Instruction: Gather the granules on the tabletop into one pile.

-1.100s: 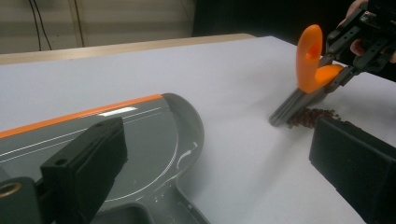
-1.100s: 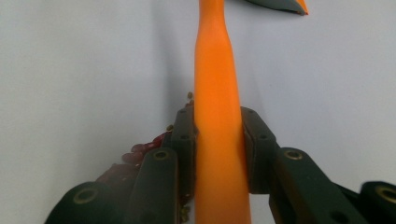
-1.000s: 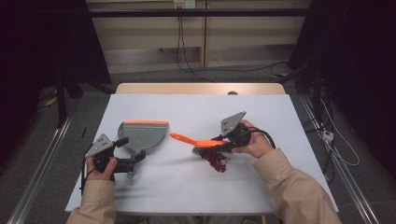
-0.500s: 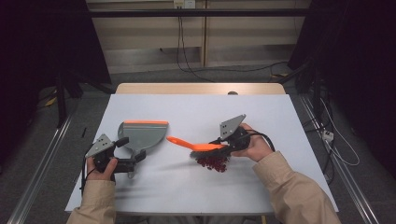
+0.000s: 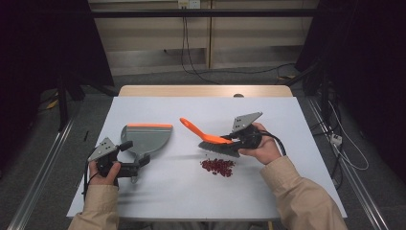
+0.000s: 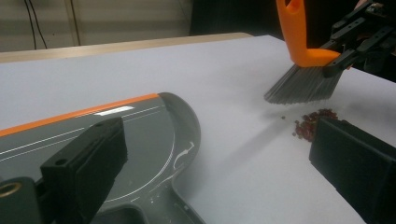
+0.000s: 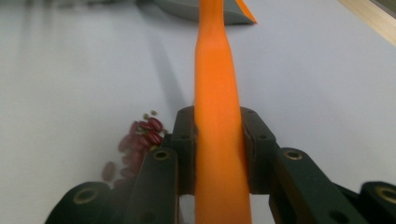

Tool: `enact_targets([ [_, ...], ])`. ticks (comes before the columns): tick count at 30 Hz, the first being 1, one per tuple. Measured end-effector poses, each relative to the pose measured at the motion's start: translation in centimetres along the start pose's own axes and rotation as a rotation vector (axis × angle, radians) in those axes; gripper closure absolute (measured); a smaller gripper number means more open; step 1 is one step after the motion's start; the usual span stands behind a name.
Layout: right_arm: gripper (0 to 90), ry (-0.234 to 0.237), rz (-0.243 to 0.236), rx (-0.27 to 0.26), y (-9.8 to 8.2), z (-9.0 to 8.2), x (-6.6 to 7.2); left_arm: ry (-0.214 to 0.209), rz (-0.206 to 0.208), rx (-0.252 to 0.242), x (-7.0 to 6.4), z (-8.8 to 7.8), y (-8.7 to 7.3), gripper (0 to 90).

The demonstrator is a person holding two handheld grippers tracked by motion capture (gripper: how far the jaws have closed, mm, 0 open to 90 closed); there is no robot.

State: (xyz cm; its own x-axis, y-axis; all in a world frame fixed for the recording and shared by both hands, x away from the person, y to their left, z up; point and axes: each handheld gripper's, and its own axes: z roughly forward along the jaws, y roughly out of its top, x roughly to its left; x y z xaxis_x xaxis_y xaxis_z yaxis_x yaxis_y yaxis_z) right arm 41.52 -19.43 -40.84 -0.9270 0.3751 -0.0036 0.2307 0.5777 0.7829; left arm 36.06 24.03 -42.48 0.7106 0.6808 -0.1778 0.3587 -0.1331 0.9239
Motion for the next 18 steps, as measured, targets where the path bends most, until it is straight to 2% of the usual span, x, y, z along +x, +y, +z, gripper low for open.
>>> enact_targets([
  [1,71.3,-0.023,0.006,0.011,-0.2,0.1,-0.1,-0.001,-0.001,-0.001,0.0,0.0,0.0,3.9],
  [5,71.3,-0.03,-0.01,0.038,-0.3,0.7,-0.4,-0.003,-0.001,0.0,0.0,0.1,0.0,3.9],
  [6,71.4,-0.016,-0.032,0.056,-0.3,1.1,-0.2,-0.003,-0.001,-0.002,0.0,0.1,0.0,4.0],
  [7,71.3,0.0,-0.032,0.049,-0.2,1.2,0.0,-0.002,-0.002,-0.002,0.0,0.1,0.0,3.9],
  [9,71.3,0.016,-0.069,0.06,0.2,1.5,0.4,-0.001,-0.003,-0.003,0.1,0.0,0.0,3.9],
  [12,71.3,0.04,-0.1,0.075,0.4,1.6,0.9,0.0,-0.002,-0.001,0.1,0.0,0.0,3.9],
  [15,71.3,0.082,-0.107,0.065,0.3,1.4,1.1,0.0,0.001,-0.001,0.1,0.0,0.0,4.0],
  [18,71.4,0.09,-0.119,0.062,0.5,1.4,1.5,0.001,-0.001,-0.004,0.1,0.0,0.0,3.9],
])
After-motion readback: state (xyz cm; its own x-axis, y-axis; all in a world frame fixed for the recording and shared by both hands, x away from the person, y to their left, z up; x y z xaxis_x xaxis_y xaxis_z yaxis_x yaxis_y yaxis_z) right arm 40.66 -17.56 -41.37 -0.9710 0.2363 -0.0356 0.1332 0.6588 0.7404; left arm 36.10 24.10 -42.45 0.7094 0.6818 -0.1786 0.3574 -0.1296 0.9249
